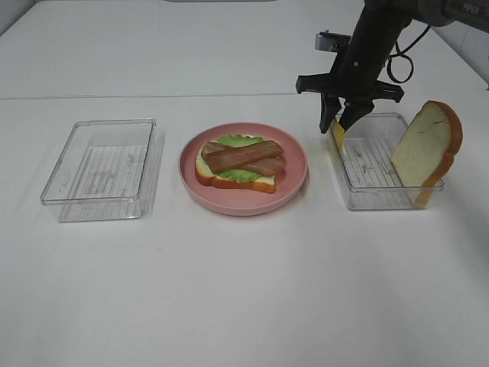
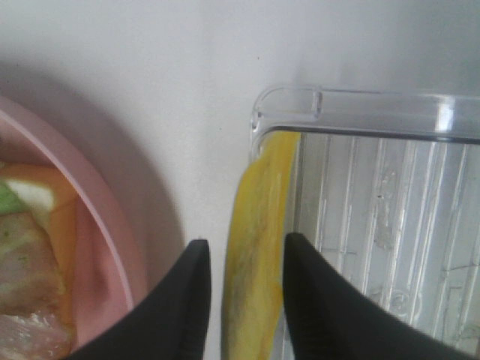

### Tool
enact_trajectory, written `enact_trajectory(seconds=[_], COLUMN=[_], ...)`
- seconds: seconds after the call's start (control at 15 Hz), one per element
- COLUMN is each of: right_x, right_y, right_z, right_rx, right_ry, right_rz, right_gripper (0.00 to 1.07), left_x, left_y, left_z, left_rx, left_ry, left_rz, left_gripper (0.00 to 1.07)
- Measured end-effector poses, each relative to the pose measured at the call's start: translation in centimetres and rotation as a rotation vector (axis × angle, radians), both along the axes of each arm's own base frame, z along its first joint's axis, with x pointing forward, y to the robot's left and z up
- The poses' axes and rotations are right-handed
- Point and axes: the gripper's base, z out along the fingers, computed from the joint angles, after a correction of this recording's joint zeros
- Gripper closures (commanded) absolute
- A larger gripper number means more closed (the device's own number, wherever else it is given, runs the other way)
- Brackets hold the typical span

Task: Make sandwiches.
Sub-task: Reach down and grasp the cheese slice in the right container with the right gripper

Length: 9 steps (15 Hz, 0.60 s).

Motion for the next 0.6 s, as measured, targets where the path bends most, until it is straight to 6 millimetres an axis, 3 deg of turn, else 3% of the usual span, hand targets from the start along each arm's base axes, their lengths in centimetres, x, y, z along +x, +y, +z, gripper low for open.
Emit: enact_trajectory(seconds=[0.13,0.2,0.6], right_x=[0.00,0.00,-0.01], right_y=[0.00,0.00,-0.04], right_z=[0.00,0.00,0.12], right_rx=[0.000,0.000,-0.003], right_ry=[0.000,0.000,-0.001], right_rz=[0.000,0.000,-0.003], right_gripper=[1.03,1.07,1.07], left_x=[0.00,0.00,0.00], left_y=[0.00,0.00,0.00], left_z=[0.00,0.00,0.00], left_rx=[0.000,0.000,0.000], left_ry=[0.000,0.000,0.000], left_rz=[0.000,0.000,0.000], left_gripper=[0.09,0.09,0.09])
